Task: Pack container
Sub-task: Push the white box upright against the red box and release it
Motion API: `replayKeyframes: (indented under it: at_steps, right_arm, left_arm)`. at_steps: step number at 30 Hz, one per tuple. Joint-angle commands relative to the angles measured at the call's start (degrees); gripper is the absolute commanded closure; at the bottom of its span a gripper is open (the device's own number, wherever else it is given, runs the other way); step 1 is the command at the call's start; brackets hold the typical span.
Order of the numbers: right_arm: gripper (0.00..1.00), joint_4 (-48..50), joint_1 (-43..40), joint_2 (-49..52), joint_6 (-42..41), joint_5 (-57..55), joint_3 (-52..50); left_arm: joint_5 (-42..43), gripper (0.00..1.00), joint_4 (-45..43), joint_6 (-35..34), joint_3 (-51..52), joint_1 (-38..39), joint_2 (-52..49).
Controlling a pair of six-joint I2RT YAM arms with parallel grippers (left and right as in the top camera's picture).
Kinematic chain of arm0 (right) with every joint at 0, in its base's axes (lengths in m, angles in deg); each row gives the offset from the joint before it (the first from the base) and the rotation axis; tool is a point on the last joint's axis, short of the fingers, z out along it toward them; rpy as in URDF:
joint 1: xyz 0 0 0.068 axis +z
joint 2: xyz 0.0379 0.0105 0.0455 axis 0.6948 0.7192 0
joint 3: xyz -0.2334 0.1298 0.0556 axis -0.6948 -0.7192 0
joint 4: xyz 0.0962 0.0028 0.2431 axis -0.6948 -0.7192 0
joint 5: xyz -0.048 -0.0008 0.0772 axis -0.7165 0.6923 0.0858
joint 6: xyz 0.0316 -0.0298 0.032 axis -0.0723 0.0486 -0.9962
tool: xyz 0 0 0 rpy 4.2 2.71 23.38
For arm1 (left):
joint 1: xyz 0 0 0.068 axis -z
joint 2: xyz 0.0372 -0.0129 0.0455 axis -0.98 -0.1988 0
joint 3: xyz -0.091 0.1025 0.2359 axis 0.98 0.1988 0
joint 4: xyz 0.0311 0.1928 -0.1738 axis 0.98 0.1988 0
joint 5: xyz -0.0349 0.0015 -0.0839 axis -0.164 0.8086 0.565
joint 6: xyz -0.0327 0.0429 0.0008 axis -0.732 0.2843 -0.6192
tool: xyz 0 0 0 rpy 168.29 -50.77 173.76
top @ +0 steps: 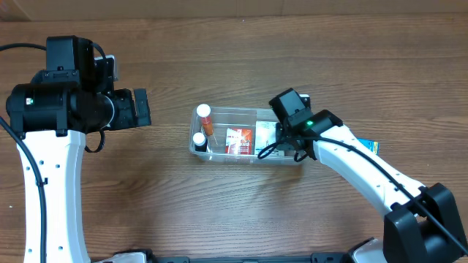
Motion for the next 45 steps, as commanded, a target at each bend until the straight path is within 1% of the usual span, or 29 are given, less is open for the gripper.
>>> replayKeyframes:
  at_steps: [1,5,9,15,16,19,21,26,29,35,37,45]
  right_arm:
    - [0.96,3.7,-1.1,0.6,-0.6,-1.2,-3.7]
    - [0.96,8.8,-1.1,0.7,-0.3,0.0,-6.8]
    - [0.96,10.3,-1.1,1.1,0.1,0.9,-6.9]
    - [0.96,13.3,-1.1,1.4,9.0,14.0,-6.9]
    - [0.95,13.4,-1.1,1.4,9.9,14.9,-6.9]
    - [0.94,13.4,-1.1,1.4,10.0,14.8,-6.9]
    - [0.92,13.4,-1.1,1.4,9.9,14.7,-6.9]
    - [0.92,13.9,-1.1,1.4,10.0,14.9,-6.9]
    - [0.92,15.1,-1.1,1.4,13.1,19.4,-6.9]
    - [0.91,16.9,-1.1,1.4,13.3,23.3,-6.9]
    - [0.91,16.9,-1.1,1.4,13.2,22.4,-6.9]
    - [0.91,15.7,-1.2,1.4,9.6,9.5,-6.9]
  left_arm:
    - [-0.4,0.0,-0.2,1.1,0.1,-0.6,0.2]
    - [-0.4,0.0,-0.2,1.1,0.1,-0.6,0.2]
    - [-0.4,0.0,0.0,1.1,0.1,-0.6,0.2]
    - [-0.4,0.0,0.0,1.1,0.1,-0.6,0.2]
    - [-0.4,0.0,0.0,1.1,0.1,-0.6,0.2]
    - [-0.4,0.0,0.0,1.1,0.1,-0.6,0.2]
    - [-0.4,0.0,0.0,1.1,0.1,-0.6,0.2]
    - [-0.5,0.0,0.0,1.1,0.1,-0.6,0.2]
    - [-0.4,0.0,0.0,1.1,0.1,-0.6,0.2]
    - [-0.4,0.0,0.0,1.1,0.1,-0.6,0.2]
    - [-0.4,0.0,0.0,1.1,0.1,-0.6,0.2]
    - [-0.6,0.0,0.0,1.1,0.1,-0.6,0.2]
